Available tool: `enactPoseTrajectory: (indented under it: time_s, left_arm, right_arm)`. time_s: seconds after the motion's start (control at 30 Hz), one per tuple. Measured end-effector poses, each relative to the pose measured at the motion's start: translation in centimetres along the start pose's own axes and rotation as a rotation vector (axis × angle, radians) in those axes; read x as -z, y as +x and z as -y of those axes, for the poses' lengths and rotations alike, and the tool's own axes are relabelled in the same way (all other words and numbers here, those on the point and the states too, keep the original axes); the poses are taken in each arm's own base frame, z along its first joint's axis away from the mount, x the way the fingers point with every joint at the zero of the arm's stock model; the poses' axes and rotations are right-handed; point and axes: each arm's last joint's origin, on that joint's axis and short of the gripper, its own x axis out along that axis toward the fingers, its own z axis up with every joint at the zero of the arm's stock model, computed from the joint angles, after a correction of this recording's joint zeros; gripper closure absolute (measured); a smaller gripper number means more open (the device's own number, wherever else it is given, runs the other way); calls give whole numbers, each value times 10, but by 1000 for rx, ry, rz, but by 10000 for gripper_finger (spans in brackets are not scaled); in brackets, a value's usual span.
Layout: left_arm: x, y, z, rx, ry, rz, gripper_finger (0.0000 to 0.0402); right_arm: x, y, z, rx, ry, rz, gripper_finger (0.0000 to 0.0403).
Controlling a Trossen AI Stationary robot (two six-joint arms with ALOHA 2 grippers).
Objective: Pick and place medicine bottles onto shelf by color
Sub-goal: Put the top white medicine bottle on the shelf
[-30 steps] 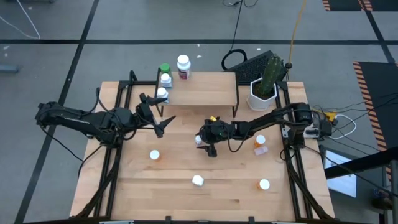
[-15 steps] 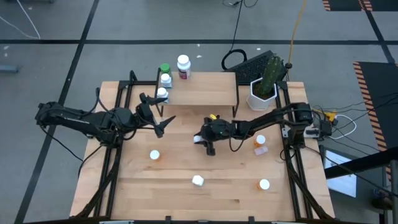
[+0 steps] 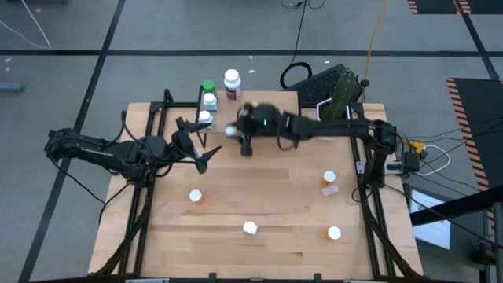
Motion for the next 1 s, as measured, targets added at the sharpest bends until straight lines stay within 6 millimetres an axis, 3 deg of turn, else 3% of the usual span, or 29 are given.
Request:
enactPoseTrajectory:
  time_s: [0.2,0.37,0.63,1.0]
  left_arm:
    - [1,0,-1,-11,4,-10,7]
    - [0,2,-5,-34,-8,1,7]
    - [0,3,-7,-46,-20,-2,7]
    - [0,3,-7,-46,-23,-2,7]
  right_arm:
    - [0,-10,69,134,57,46,247]
    - [8,1,104,126,176,56,246]
    - [18,16,111,118,188,-13,244]
    - [21,17,111,115,194,-35,243]
